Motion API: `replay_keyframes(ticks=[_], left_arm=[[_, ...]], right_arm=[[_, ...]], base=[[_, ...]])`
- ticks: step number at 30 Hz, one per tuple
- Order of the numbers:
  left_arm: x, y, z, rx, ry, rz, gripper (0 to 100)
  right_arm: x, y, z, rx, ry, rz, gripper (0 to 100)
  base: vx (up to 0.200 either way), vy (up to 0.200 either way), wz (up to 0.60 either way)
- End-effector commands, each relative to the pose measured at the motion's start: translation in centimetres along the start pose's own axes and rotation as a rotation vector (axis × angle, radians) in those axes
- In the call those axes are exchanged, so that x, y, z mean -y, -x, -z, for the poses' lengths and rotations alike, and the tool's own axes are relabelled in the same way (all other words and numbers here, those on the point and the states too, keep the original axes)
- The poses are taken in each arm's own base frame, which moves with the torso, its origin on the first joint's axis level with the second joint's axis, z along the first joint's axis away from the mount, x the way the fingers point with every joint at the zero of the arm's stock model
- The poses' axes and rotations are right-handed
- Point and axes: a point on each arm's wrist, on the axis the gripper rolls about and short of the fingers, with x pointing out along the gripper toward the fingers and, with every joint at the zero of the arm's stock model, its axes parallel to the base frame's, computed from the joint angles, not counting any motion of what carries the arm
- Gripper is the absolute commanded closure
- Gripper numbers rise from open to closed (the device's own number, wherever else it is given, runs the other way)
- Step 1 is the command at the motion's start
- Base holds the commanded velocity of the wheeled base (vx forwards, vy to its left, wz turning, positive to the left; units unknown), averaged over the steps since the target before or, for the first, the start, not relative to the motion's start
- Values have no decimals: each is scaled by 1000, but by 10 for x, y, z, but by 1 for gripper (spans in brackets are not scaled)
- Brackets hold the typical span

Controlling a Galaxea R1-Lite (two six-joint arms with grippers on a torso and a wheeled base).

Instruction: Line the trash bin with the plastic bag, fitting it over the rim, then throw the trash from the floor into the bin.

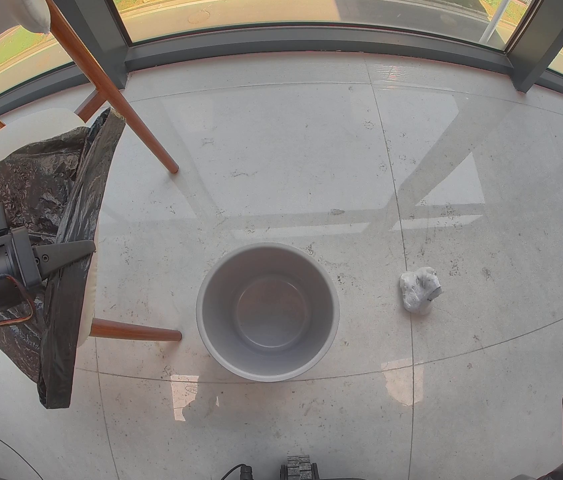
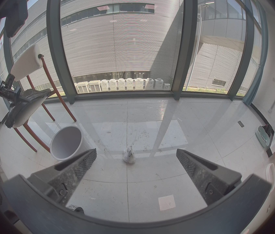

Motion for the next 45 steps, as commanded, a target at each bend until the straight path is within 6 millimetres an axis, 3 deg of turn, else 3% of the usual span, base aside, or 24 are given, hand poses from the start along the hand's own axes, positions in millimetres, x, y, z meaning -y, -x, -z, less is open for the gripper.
replay_keyframes(ticks=[1, 7, 18, 22, 31, 45], left_arm=[[13, 15, -3, 10, 38, 98, 100], [29, 31, -5, -7, 79, 260, 100], [50, 38, -24, 36, 192, 386, 100], [67, 43, -30, -30, 306, 500, 100], [98, 90, -24, -238, 425, 690, 100], [118, 107, -34, -500, 467, 773, 100]], right_arm=[[0, 0, 5, -3, 0, 0, 0], [0, 0, 5, -3, 0, 0, 0], [0, 0, 5, -3, 0, 0, 0], [0, 0, 5, -3, 0, 0, 0], [0, 0, 5, -1, 0, 0, 0], [0, 0, 5, -1, -4, 0, 0]], base=[[0, 0, 0], [0, 0, 0], [0, 0, 0], [0, 0, 0], [0, 0, 0], [0, 0, 0]])
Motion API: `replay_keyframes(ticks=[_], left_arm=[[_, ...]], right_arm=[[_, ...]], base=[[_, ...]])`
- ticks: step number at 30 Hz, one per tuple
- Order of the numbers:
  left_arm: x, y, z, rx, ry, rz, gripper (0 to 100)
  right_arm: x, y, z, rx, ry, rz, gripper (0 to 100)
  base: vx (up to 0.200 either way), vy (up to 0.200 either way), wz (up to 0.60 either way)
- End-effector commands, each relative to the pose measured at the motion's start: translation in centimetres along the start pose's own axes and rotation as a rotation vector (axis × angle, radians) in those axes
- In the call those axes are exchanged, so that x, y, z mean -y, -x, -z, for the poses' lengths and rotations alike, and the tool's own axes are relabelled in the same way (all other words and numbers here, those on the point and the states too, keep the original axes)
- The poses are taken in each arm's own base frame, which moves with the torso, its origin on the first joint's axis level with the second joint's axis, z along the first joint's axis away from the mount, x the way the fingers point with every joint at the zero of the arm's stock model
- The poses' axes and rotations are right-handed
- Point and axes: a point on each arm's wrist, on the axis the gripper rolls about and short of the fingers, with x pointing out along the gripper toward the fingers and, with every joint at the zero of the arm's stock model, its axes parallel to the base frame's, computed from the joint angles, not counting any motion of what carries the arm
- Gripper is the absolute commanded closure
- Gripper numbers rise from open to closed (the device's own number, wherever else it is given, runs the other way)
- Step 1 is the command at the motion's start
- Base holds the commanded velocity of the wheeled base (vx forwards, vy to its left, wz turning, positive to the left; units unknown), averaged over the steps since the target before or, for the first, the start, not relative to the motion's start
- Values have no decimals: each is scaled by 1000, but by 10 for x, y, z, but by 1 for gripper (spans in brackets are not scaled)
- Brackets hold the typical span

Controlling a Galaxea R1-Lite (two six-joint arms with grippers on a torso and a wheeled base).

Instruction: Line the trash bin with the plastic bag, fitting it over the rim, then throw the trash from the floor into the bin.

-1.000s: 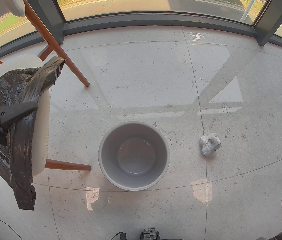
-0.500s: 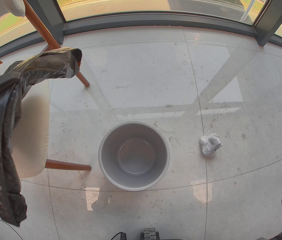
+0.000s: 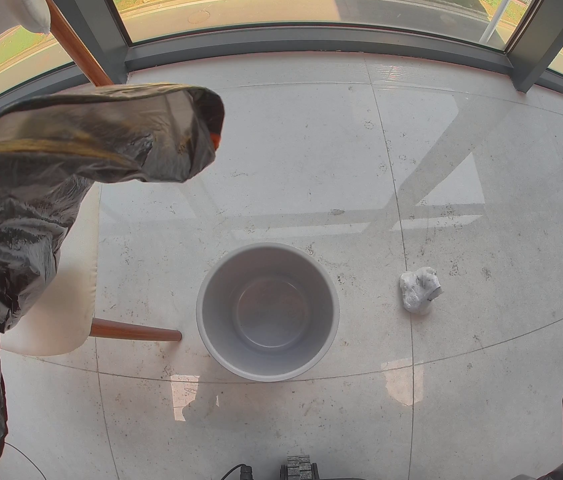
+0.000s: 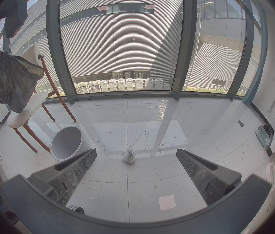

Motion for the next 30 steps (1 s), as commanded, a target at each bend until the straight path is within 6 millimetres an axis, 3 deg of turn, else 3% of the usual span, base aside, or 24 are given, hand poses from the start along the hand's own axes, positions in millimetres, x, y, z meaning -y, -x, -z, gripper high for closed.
replay_keyframes(ticks=[1, 6, 17, 26, 30], left_arm=[[15, 0, 2, -62, 5, 11, 100], [18, -3, 1, -156, 10, 18, 100], [18, -30, -38, -273, 51, 51, 100], [0, -49, -65, -305, 76, 55, 100], [-9, -57, -68, -335, 107, 58, 100]], right_arm=[[0, 0, 5, -1, 0, 0, 0], [0, 0, 5, -1, 0, 0, 0], [0, 0, 5, -1, 0, 0, 0], [0, 0, 5, 0, 0, 0, 0], [0, 0, 5, -1, 0, 0, 0]], base=[[0, 0, 0], [0, 0, 0], [0, 0, 0], [0, 0, 0], [0, 0, 0]])
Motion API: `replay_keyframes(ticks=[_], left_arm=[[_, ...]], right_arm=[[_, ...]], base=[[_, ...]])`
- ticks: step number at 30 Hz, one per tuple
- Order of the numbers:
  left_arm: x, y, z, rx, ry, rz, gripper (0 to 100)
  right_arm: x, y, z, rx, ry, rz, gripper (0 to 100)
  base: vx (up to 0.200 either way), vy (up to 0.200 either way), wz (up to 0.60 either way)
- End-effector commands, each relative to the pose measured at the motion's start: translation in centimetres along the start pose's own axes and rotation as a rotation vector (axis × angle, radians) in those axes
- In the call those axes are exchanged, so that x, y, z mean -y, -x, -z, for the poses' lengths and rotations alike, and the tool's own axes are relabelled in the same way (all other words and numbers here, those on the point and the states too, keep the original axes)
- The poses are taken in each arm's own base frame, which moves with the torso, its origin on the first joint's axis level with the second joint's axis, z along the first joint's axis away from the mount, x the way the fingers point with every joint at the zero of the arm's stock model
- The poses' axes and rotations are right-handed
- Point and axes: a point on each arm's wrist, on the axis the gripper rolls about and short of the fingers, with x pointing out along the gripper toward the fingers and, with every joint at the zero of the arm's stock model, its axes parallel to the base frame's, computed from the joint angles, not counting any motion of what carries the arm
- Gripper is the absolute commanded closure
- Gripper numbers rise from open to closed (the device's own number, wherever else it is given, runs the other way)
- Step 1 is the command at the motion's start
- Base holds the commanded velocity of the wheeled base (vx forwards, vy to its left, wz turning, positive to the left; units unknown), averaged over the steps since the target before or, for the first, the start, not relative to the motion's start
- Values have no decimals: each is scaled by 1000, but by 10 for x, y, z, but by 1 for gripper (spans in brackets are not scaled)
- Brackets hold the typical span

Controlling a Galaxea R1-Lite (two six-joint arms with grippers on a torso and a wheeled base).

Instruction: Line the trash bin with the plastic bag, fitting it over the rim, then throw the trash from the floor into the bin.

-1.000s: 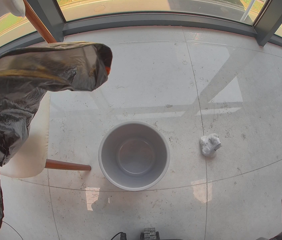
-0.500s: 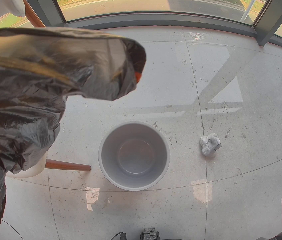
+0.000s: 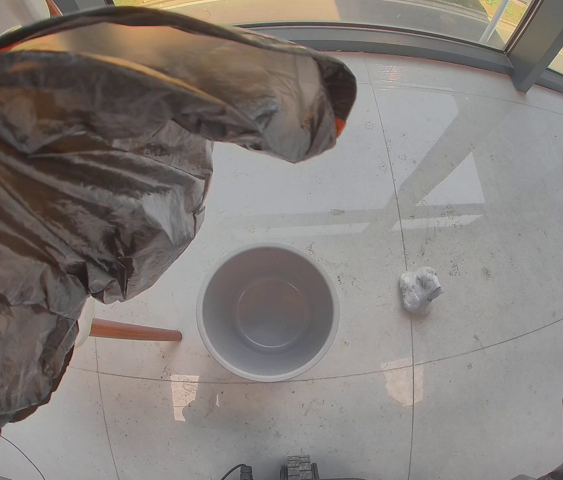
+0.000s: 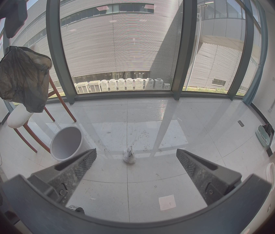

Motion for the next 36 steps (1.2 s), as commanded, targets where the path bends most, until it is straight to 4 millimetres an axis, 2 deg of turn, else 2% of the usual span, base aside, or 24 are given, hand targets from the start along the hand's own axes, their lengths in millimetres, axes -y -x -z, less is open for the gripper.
replay_keyframes(ticks=[1, 11, 19, 23, 36], left_arm=[[-17, -7, -16, -26, 64, -1, 100], [-36, -16, -24, -62, 118, 0, 100], [-61, -22, -34, -81, 136, 4, 100], [-64, -24, -38, -83, 137, 4, 100], [-95, -34, -56, -99, 224, -11, 100]], right_arm=[[0, 0, 5, -1, -1, 0, 0], [0, 0, 5, -1, -1, 0, 0], [0, 0, 5, -1, -1, -1, 0], [0, 0, 5, -1, -1, 0, 0], [0, 0, 5, -1, -1, -1, 0]], base=[[0, 0, 0], [0, 0, 0], [0, 0, 0], [0, 0, 0], [0, 0, 0]])
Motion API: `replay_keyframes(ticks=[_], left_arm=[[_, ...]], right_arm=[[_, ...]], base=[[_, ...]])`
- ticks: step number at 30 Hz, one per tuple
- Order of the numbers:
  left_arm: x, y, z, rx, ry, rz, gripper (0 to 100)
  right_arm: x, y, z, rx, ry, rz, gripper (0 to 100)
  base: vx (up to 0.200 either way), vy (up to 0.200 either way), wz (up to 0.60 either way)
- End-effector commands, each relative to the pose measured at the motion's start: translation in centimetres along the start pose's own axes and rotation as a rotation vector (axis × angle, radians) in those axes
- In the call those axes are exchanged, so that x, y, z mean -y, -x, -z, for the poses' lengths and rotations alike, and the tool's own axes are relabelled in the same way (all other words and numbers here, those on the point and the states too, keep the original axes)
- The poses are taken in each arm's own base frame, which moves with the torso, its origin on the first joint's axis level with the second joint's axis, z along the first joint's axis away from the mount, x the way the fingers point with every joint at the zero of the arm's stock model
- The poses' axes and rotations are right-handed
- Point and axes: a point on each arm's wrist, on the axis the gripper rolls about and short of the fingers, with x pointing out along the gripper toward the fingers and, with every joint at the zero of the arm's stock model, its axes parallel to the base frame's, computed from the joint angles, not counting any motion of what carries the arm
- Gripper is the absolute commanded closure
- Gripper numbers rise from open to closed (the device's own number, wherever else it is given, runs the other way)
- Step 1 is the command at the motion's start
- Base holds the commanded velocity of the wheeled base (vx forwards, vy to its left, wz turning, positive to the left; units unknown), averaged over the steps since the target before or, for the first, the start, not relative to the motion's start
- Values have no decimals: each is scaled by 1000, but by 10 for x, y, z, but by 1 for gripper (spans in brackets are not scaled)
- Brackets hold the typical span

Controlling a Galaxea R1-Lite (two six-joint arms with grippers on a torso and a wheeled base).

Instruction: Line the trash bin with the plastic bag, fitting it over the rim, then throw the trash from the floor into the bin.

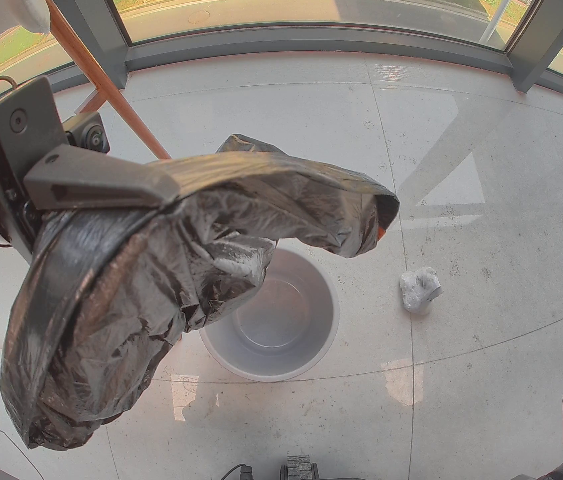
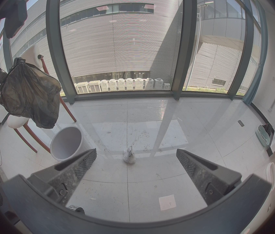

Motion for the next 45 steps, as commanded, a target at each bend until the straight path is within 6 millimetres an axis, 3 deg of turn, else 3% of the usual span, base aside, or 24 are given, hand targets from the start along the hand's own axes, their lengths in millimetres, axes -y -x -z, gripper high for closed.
replay_keyframes(ticks=[1, 18, 45], left_arm=[[-14, -6, -11, -17, 46, -5, 100], [-55, -28, -44, -79, 125, -11, 100], [-100, -27, -79, -47, 131, -16, 100]], right_arm=[[0, 0, 5, -1, 0, 0, 0], [0, 0, 5, -1, 0, -1, 0], [0, 0, 5, -1, 0, 0, 0]], base=[[0, 0, 0], [0, 0, 0], [0, 0, 0]])
